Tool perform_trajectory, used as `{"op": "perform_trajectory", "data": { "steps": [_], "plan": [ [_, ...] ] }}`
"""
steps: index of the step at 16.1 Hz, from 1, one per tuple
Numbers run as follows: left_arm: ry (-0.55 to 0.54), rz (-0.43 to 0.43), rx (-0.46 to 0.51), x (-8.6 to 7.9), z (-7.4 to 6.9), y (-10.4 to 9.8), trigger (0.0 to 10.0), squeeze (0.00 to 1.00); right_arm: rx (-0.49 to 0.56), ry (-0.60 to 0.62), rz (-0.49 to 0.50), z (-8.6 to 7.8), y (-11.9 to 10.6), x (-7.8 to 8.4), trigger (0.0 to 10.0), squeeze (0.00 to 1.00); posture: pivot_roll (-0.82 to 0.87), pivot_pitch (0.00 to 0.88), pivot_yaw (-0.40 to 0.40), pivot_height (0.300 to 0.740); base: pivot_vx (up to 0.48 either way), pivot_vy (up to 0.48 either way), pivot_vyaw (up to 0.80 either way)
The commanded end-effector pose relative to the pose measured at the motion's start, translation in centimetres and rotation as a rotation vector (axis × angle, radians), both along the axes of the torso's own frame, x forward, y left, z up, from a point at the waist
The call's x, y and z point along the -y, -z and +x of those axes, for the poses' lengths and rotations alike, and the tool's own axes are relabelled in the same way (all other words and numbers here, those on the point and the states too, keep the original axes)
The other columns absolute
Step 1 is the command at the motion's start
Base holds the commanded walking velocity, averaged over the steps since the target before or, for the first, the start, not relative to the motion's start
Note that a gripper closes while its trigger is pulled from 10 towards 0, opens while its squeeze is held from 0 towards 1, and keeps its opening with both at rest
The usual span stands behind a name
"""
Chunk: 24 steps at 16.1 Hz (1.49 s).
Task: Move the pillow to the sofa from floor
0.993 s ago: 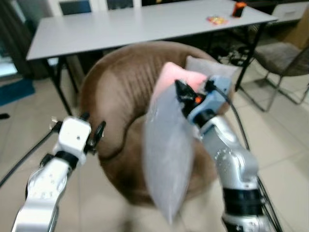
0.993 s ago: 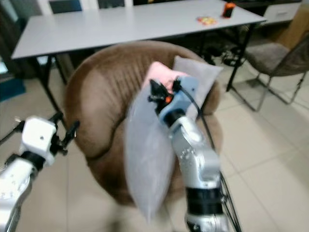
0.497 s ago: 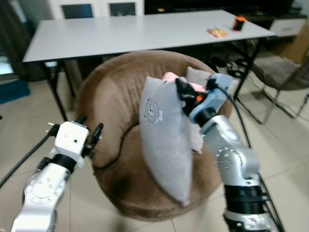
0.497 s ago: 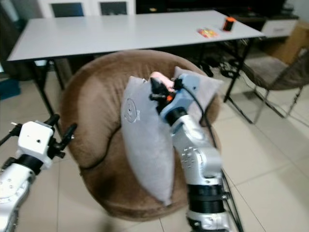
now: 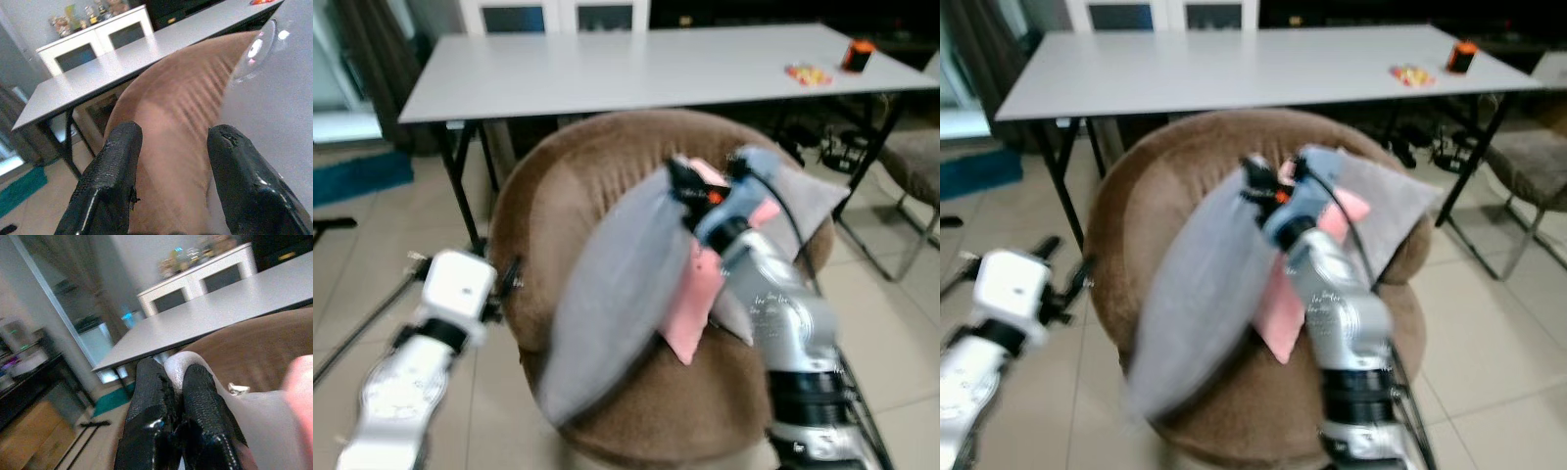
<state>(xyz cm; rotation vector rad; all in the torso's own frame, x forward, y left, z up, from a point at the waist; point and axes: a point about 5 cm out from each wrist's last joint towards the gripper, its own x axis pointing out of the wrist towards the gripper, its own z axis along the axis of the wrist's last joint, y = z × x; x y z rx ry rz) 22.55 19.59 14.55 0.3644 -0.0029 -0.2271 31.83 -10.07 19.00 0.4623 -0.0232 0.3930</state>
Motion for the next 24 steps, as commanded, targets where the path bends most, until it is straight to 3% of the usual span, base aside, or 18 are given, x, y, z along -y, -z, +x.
{"op": "perform_trajectory", "data": {
  "steps": [1, 7, 10, 14, 16, 21, 24],
  "plan": [
    [-0.006, 0.014, 0.002, -0.4, 0.0, -0.3, 10.0, 0.0, 0.074, -0.011, 0.021, 0.0, -1.7, -0.6, 10.0, 0.0, 0.06, 0.0, 0.004, 0.74, 0.334, 0.0, 0.0],
    [0.005, 0.013, -0.002, -0.3, 0.0, -0.3, 10.0, 0.0, 0.078, -0.06, 0.02, 1.0, -1.7, -2.2, 10.0, 0.0, 0.06, 0.0, 0.009, 0.74, 0.265, 0.0, 0.0],
    [0.05, 0.011, -0.044, 0.0, -0.3, 0.1, 10.0, 0.0, 0.078, -0.088, 0.0, 3.1, -1.6, -3.5, 10.0, 0.0, 0.07, 0.0, 0.0, 0.74, 0.0, 0.0, 0.0],
    [0.165, 0.018, -0.135, 0.6, -1.2, 0.8, 10.0, 0.0, 0.085, -0.163, -0.03, 4.6, -1.5, -5.1, 10.0, 0.0, 0.08, 0.0, -0.01, 0.74, 0.0, 0.0, 0.0],
    [0.171, 0.025, -0.15, 0.5, -1.3, 0.8, 10.0, 0.0, 0.103, -0.197, -0.046, 5.6, -1.8, -6.2, 10.0, 0.0, 0.1, 0.0, -0.017, 0.74, 0.0, 0.0, 0.0],
    [0.177, 0.03, -0.175, 0.3, -2.0, 0.8, 10.0, 0.0, 0.17, -0.192, -0.044, 7.3, -4.1, -6.4, 10.0, 0.0, 0.12, 0.0, -0.03, 0.74, 0.0, 0.0, 0.0],
    [0.177, 0.031, -0.188, 0.2, -2.3, 0.9, 10.0, 0.0, 0.092, -0.109, -0.127, 8.1, -1.7, -4.9, 10.0, 0.0, 0.14, 0.0, -0.038, 0.74, 0.0, 0.0, 0.0]
  ]
}}
